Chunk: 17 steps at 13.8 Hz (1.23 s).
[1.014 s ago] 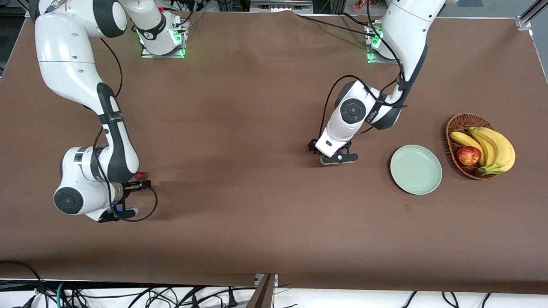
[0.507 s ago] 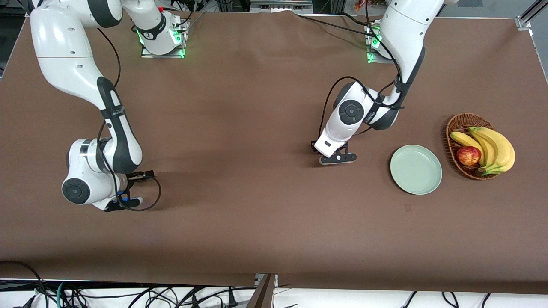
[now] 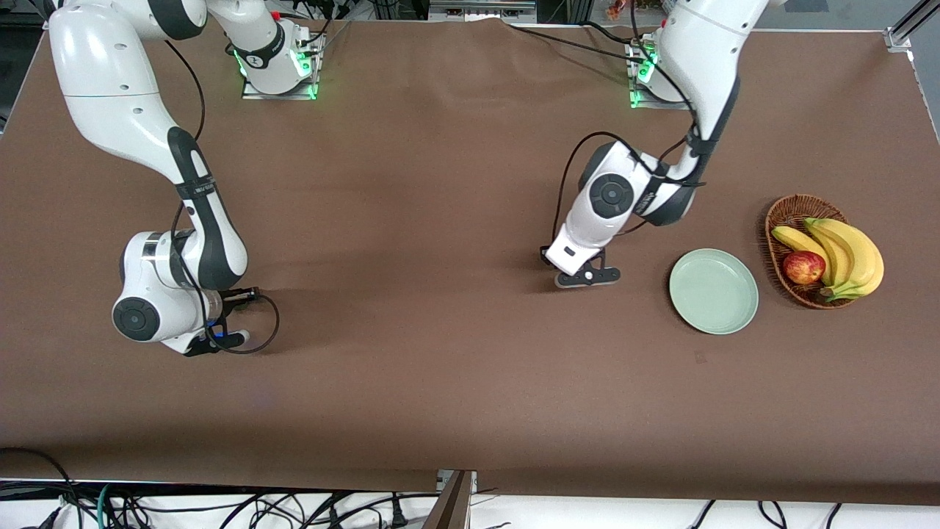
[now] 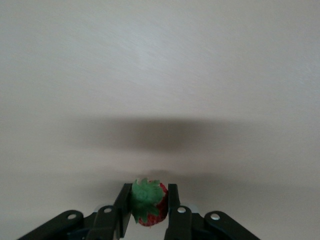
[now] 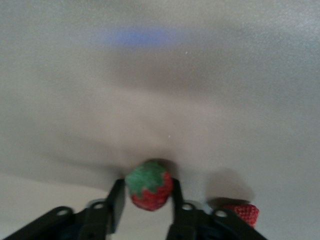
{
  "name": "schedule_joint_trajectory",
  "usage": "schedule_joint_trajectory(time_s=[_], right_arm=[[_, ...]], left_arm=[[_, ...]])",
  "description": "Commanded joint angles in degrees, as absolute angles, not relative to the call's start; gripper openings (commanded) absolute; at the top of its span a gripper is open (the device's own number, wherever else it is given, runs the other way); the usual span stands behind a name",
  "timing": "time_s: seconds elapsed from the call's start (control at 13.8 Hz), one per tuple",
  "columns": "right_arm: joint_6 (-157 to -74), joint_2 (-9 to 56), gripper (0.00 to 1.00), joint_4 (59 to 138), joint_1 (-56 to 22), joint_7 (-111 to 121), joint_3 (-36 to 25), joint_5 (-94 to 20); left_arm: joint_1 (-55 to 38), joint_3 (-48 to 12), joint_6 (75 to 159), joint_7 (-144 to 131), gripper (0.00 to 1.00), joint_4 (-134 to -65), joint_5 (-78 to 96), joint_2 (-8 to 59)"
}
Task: Collect all strawberries into plate
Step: 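Drop the strawberry on the plate with the left gripper while the right gripper carries another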
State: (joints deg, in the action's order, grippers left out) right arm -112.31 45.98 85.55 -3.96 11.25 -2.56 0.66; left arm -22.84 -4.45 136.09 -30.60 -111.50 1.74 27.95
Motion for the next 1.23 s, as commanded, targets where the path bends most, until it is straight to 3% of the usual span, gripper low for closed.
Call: schedule_joint_trajectory(time_s=[0.0,0.14,0.43,0.94,1.01,1.09,1.16], right_arm=[[-112.9,43.9,0.15,88.3,-3.9,12.3,-2.2,-0.3],[-113.3,43.9,0.12,87.6,-4.3,12.0,-2.1,-1.1],[-114.9,45.5,0.12,82.1,-8.5,3.9,0.5,-3.9],[-132.6,53.8,0.13,73.8,-27.7,-34.7,0.5,-3.9],[-133.8,55.4,0.13,71.2,-29.9,-39.6,0.6,-3.9],[-135.3,56.9,0.13,68.9,-32.3,-44.1,0.6,-3.9],[-137.2,58.2,0.13,67.3,-34.7,-47.9,0.7,-3.9]], left_arm=[[-18.5,-3.4,126.1,-21.3,0.0,-111.9,1.1,21.3],[-13.5,-3.2,122.2,-10.6,0.0,-111.9,-3.9,18.9],[-4.6,-3.3,124.8,0.9,0.0,-112.6,-5.9,21.2],[7.6,-3.6,136.1,22.7,0.0,-112.9,-6.5,28.5],[7.6,-3.6,136.1,22.7,0.16,-112.9,-6.5,28.5],[7.6,-3.6,136.1,22.7,0.66,-112.9,-6.4,28.6],[7.6,-3.6,136.1,22.7,1.0,-112.8,-6.2,29.0]])
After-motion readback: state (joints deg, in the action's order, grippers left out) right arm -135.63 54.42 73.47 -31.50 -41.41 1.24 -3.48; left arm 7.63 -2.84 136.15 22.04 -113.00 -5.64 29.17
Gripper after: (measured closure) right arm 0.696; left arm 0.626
